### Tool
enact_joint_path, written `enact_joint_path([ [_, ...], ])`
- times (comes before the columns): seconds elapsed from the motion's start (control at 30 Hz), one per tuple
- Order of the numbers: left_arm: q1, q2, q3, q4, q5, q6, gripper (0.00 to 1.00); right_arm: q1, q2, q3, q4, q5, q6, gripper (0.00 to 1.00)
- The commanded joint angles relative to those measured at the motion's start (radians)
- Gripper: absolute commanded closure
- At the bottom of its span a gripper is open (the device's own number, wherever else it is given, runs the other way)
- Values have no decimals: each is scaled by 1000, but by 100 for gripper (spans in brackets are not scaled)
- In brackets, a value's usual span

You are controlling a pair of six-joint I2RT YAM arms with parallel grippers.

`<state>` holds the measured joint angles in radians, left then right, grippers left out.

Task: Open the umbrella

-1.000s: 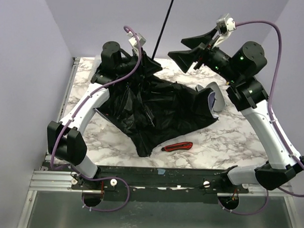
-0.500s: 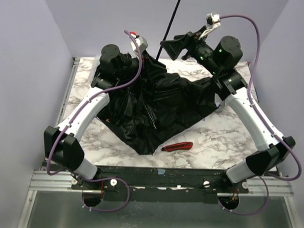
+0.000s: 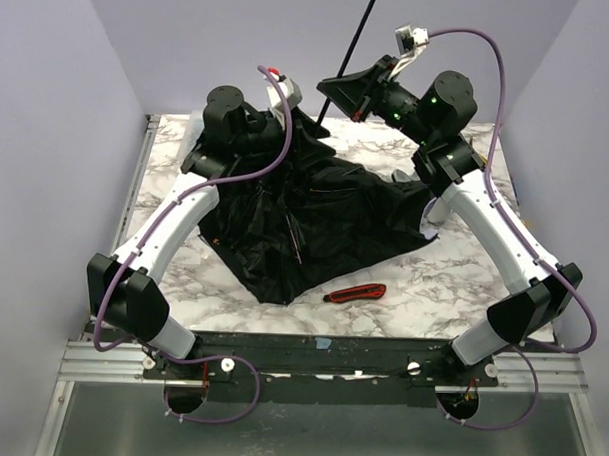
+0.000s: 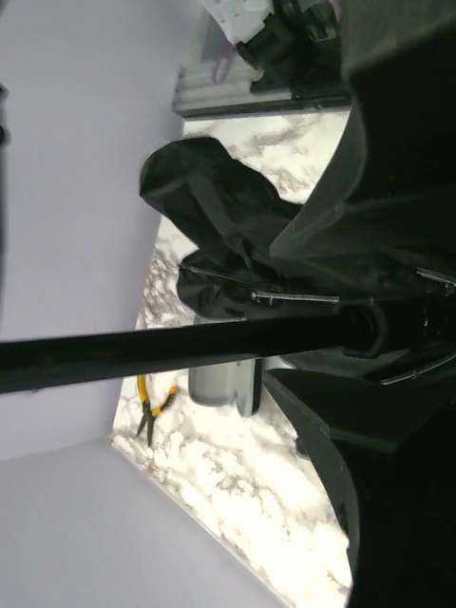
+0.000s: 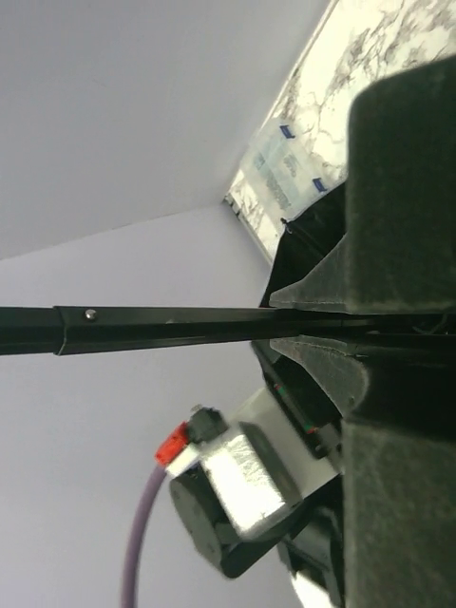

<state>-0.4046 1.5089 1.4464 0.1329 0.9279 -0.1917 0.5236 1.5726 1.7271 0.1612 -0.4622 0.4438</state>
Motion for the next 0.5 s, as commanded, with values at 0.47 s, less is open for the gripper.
enact_joint_path([
  [0.47, 126, 21, 134, -363, -86, 480, 27, -4, 63, -299, 284, 156, -359, 99],
])
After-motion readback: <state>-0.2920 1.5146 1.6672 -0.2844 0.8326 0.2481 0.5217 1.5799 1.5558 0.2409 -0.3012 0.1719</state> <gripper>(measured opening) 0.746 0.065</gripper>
